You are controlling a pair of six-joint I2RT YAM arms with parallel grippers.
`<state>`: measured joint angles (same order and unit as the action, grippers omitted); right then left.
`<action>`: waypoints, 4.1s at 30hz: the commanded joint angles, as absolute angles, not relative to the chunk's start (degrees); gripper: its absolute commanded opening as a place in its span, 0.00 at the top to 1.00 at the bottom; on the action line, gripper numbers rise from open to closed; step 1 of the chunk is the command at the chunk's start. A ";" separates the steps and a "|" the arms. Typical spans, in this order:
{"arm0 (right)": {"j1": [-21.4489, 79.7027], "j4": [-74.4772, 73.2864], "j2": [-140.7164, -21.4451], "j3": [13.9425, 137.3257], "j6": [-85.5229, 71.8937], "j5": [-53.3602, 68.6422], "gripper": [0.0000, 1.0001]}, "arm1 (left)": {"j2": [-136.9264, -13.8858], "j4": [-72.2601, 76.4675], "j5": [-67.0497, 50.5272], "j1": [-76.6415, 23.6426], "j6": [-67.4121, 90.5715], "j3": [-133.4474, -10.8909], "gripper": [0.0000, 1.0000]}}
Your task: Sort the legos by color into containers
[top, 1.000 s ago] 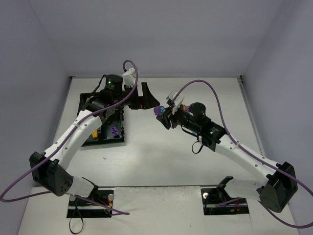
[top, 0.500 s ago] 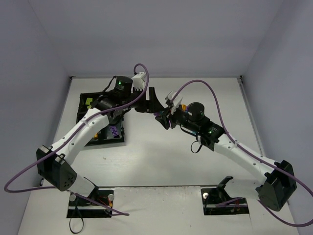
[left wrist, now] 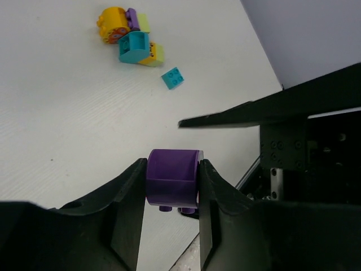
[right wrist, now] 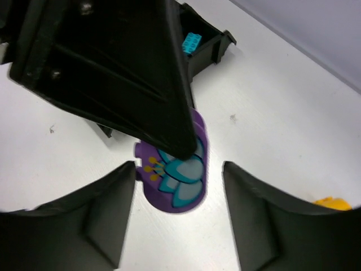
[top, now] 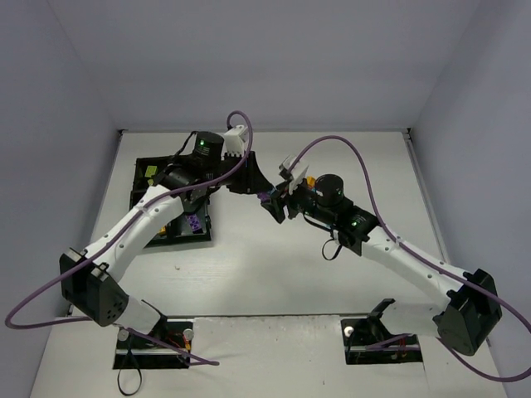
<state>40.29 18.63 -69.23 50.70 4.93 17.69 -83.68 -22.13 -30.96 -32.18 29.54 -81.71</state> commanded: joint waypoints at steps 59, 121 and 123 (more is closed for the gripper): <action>18.19 -2.99 -94.66 52.03 -20.31 -3.09 0.75 | -70.93 -33.22 -12.56 -13.71 22.94 -72.86 0.32; 41.84 16.18 -64.95 49.30 6.95 14.95 0.47 | -86.84 -29.79 -32.53 -35.25 30.94 -87.53 0.98; 41.75 15.12 -65.56 49.75 6.07 12.41 0.31 | -87.10 -31.80 -31.38 -34.02 29.01 -88.77 0.98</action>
<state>41.67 12.58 -64.79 47.27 6.76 16.21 -88.07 -30.79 -33.76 -35.18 31.92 -84.62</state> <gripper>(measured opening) 0.652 0.211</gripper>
